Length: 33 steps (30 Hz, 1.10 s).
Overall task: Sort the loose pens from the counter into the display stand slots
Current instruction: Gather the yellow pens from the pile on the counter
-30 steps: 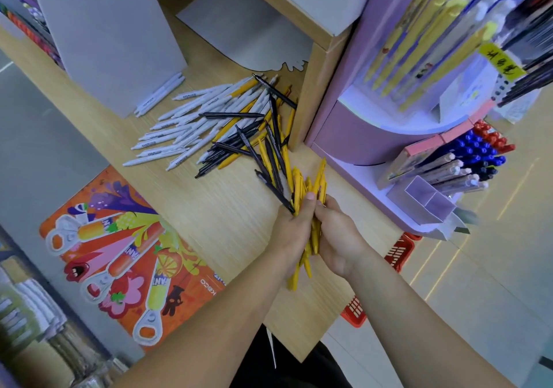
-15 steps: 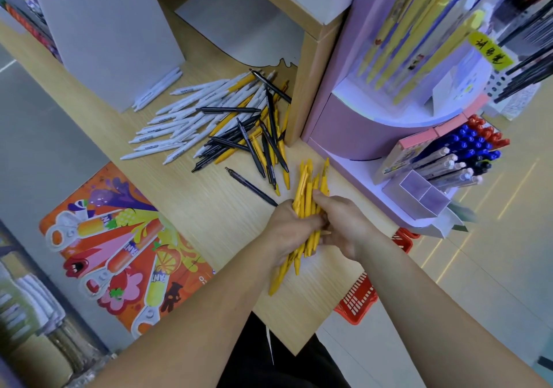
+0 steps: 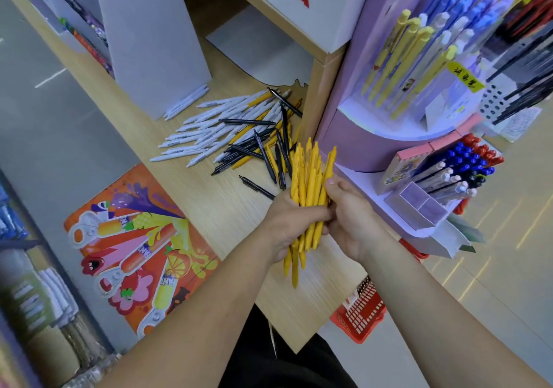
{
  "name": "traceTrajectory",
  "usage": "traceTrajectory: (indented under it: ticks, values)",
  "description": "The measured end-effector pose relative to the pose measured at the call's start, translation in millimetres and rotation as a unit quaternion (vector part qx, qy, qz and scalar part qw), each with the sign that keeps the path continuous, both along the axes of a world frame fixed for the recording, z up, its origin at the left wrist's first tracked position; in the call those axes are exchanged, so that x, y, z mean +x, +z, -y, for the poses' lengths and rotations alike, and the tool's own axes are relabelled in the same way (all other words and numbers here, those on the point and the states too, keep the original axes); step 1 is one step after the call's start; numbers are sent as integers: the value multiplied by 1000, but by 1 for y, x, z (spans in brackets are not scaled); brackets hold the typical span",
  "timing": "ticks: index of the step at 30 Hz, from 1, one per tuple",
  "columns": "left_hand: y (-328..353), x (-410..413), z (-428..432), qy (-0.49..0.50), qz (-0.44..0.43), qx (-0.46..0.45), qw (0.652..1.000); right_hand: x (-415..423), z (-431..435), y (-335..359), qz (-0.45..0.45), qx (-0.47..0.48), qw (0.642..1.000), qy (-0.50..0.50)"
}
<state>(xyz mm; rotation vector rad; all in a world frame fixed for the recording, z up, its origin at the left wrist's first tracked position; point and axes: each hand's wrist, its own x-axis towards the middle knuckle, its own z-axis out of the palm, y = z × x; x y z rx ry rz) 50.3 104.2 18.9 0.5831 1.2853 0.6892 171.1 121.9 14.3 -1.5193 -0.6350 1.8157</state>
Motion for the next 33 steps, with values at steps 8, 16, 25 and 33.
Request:
traceTrajectory:
  ticks: [8, 16, 25, 33]
  values:
    - [9, -17, 5, 87, 5, 12, 996, -21, -4, 17, -31, 5, 996, 89]
    - [-1, -21, 8, 114, -71, 75, 988, -29, 2, 22, 140, 122, 968, 170]
    - [-31, -22, -33, 286, -36, 17, 957, -5, 35, -25, 99, 46, 961, 254]
    - [-45, -16, -55, 306, 7, 18, 952, -3, 25, -55, 160, 130, 934, 292]
